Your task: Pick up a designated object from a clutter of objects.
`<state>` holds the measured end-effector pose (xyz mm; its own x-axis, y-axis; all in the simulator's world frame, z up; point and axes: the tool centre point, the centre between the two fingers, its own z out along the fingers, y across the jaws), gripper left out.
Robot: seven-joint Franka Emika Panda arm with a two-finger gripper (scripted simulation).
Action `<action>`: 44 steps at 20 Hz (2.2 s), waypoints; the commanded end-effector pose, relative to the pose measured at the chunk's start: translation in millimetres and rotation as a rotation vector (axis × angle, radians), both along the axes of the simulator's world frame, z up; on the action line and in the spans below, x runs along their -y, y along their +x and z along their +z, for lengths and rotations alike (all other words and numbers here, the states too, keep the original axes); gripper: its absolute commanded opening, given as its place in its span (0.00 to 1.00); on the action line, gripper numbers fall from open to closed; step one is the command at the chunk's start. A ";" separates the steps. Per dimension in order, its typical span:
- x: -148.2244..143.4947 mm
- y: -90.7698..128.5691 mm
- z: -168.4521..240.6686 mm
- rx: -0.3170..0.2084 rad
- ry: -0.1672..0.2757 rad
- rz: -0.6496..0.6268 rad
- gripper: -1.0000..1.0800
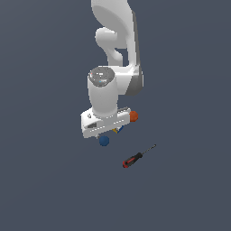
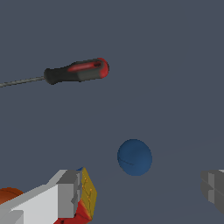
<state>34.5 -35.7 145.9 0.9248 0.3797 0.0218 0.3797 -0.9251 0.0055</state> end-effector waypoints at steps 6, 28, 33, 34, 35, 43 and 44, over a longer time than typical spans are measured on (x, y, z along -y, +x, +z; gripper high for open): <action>18.8 -11.0 -48.0 -0.016 -0.004 0.086 0.96; 25.3 -17.4 -108.0 -0.022 -0.004 0.115 0.96; 25.3 -16.6 -114.9 -0.022 -0.004 0.116 0.96; 25.3 -16.6 -114.9 -0.022 -0.004 0.116 0.00; 25.3 -16.6 -114.9 -0.022 -0.004 0.116 0.00; 25.3 -16.6 -114.9 -0.022 -0.004 0.116 0.00; 25.9 -16.4 -114.2 -0.021 -0.005 0.115 0.00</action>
